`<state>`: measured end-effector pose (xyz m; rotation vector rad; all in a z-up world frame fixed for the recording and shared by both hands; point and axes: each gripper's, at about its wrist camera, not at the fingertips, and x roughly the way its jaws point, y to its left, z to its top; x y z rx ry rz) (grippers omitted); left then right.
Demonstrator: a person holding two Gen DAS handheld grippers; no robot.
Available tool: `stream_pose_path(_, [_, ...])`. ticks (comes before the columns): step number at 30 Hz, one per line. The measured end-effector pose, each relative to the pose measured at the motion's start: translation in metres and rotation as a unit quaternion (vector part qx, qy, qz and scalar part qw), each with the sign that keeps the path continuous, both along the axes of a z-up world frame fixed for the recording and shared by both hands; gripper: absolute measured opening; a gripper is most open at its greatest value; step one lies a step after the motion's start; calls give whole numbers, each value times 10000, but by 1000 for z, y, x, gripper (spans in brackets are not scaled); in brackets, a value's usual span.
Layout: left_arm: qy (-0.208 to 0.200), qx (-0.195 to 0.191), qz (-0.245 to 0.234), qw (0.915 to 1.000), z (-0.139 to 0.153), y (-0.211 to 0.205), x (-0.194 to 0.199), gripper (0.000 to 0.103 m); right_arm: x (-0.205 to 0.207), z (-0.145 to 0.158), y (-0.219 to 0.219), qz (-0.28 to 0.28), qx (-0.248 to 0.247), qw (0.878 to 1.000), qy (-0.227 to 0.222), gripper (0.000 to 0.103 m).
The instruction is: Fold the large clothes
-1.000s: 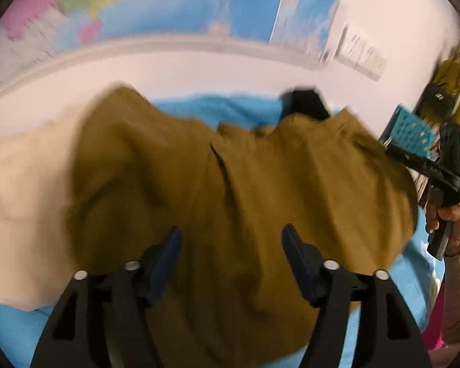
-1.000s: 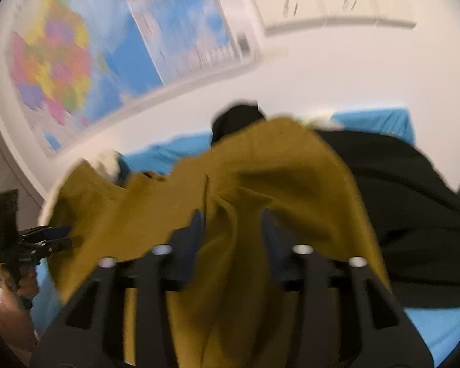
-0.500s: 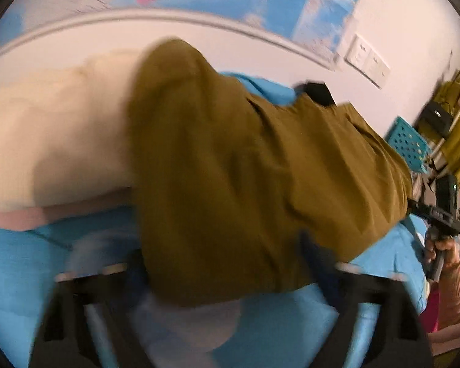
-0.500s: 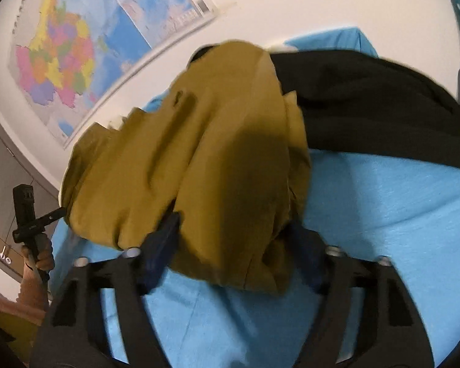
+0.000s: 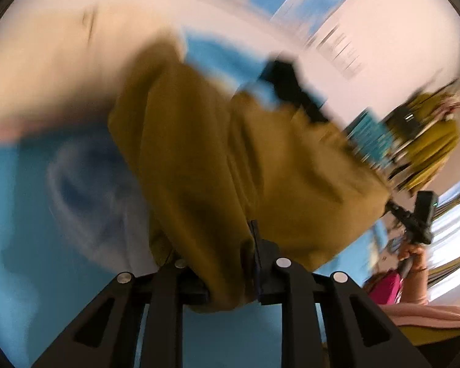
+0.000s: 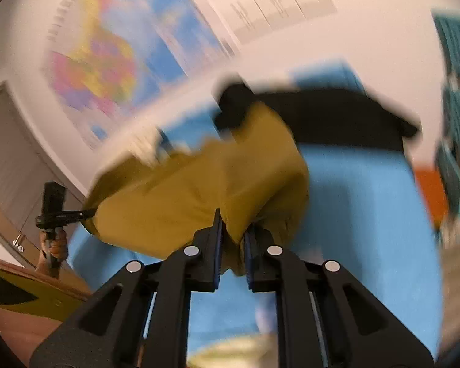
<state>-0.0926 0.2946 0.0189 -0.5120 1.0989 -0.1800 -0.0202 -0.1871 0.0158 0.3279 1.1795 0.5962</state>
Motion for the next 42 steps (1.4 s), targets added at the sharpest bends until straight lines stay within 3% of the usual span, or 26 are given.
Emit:
stream_pose_path(2, [-16,-15,165,9999,-4,3,1,33,-2,-3,0,-106,-217,9997,-28,26])
stream_pose_path(3, [-79,132,217,9996,1,1,0,37,-4,2,-2,-168,-263,9994,-114,29])
stream_pose_path(4, [-117,310,240,9992,7,-1,1,46,-5,14,-2,-285,-444,9980,-336,39])
stream_pose_path(5, [-240,782,303,9962,20,-6,-1,52,-4,23,-1,-399,-663,9956,-530,48])
stream_pose_path(6, [-443,1082,308,9927,31,-10,-3,56,-3,39,1,-573,-928,9905,-832,64])
stream_pose_path(8, [-800,1478,207,9856,54,-20,-4,62,-1,59,9,-521,-823,9877,-1224,65])
stream_pose_path(11, [-1165,1823,-133,9762,77,-41,5,70,12,67,45,3,-342,9906,-1328,66])
stream_pose_path(14, [-1149,1970,-628,9716,77,-66,27,73,35,47,105,625,-454,9910,-1096,64])
stream_pose_path(16, [-910,1953,-894,9724,61,-78,53,73,49,27,134,815,-489,9923,-791,64])
stream_pose_path(19, [-434,1826,-1039,9767,35,-88,81,70,73,-5,160,932,-723,9922,-392,64])
stream_pose_path(21, [-358,1797,-1132,9765,23,-92,86,67,82,-19,169,949,-924,9906,-342,50])
stream_pose_path(23, [-410,2051,-1179,9708,17,-99,93,57,80,-23,170,969,-1035,9892,-380,33])
stream_pose_path(24, [-376,2118,-1143,9699,13,-100,98,48,80,-23,171,985,-1026,9888,-457,17])
stream_pose_path(25, [-330,2158,-1025,9705,9,-98,103,30,79,-21,168,970,-1009,9890,-487,7])
stream_pose_path(27, [-278,2221,-821,9712,6,-91,113,8,82,-11,163,813,-954,9896,-703,4])
stream_pose_path(28, [-299,2249,-685,9715,8,-86,116,2,84,2,157,632,-793,9904,-937,3])
stream_pose_path(32, [-770,2327,-281,9691,34,-75,126,1,85,43,136,-56,-553,9827,-1767,2])
stream_pose_path(34, [-940,2295,-210,9685,39,-71,129,2,91,30,138,8,-544,9877,-1463,2])
stream_pose_path(38, [-507,2287,-269,9718,9,-64,142,3,91,-29,152,361,-1318,9880,-725,4])
stream_pose_path(40, [-410,2160,-264,9752,-2,-58,142,5,91,-37,147,290,-1277,9900,-527,4])
stream_pose_path(42, [-481,1933,-188,9798,1,-50,138,9,90,-31,142,168,-1232,9908,-539,15])
